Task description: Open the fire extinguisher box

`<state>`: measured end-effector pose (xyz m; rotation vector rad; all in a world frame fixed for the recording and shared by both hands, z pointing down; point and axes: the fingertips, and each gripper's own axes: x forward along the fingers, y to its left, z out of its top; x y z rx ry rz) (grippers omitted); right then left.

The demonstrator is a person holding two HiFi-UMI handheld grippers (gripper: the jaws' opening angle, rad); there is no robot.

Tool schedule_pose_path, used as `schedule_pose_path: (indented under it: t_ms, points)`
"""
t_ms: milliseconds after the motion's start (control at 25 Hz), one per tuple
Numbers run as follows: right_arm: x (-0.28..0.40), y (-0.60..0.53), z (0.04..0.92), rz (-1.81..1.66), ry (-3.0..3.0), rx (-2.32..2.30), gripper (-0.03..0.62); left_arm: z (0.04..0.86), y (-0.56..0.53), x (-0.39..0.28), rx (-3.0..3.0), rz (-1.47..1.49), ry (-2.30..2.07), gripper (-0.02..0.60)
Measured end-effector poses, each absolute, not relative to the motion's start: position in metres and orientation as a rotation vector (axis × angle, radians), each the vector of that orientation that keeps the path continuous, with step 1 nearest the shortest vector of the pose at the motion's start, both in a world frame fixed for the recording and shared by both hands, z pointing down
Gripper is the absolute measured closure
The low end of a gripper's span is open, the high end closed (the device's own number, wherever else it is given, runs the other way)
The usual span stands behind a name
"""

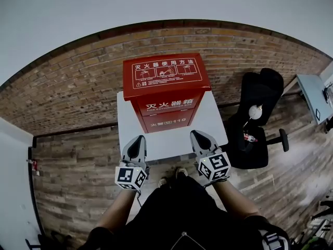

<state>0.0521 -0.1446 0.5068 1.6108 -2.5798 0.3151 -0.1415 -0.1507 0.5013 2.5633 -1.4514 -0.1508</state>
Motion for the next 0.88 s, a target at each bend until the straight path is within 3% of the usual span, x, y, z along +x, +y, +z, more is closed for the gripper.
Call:
schedule_pose_path:
  t_ms: [640, 760, 880]
  points:
    - [0.085, -0.243, 0.479, 0.243, -2.852, 1.411, 0.572, 0.484, -0.226, -0.127, 2.467, -0.154, -1.720, 0.519]
    - [0.091, -0.246, 0.465, 0.114, -2.852, 1.418, 0.425, 0.477, -0.236, -0.133, 2.493, -0.123, -1.730, 0.412]
    - [0.103, -0.250, 0.459, 0.010, -2.796, 1.468, 0.381, 0.473, -0.247, -0.149, 2.524, -0.101, -1.720, 0.379]
